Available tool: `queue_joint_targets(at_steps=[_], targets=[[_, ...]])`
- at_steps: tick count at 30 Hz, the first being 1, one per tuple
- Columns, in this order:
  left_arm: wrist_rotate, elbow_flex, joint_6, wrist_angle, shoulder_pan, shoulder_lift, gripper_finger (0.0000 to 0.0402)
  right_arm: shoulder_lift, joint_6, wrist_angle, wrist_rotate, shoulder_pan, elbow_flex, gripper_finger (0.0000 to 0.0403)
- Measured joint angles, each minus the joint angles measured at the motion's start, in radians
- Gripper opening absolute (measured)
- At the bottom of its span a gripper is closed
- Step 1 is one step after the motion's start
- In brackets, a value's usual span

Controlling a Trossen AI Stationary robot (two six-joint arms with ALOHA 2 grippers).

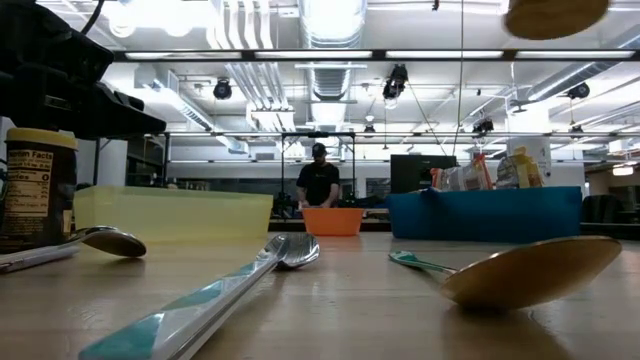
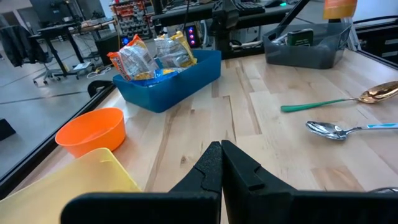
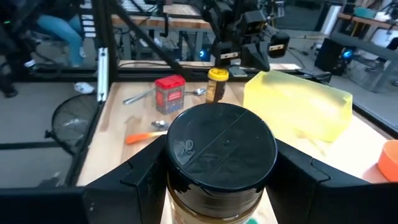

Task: Pick & Place Food Item
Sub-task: Put the orange seasoning bottle into the black bin

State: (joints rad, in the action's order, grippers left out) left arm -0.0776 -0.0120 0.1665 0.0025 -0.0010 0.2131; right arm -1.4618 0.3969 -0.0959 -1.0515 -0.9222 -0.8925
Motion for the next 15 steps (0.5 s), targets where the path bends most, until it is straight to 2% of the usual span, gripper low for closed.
queue_joint_targets(at_steps=[6,11,15], targets=[[0.000,0.000,0.000,0.000,0.000,0.000,0.0000,0.080,0.143,0.195,0.000,-0.083,0.001,0.0207],[0.000,0.000,0.000,0.000,0.000,0.000,0.0000,0.144,0.398,0.410,0.014,-0.162,0.001,0.0207],[0.000,0.000,0.000,0.000,0.000,0.000,0.0000,0.170,0.571,0.515,0.039,-0.233,0.000,0.0207]])
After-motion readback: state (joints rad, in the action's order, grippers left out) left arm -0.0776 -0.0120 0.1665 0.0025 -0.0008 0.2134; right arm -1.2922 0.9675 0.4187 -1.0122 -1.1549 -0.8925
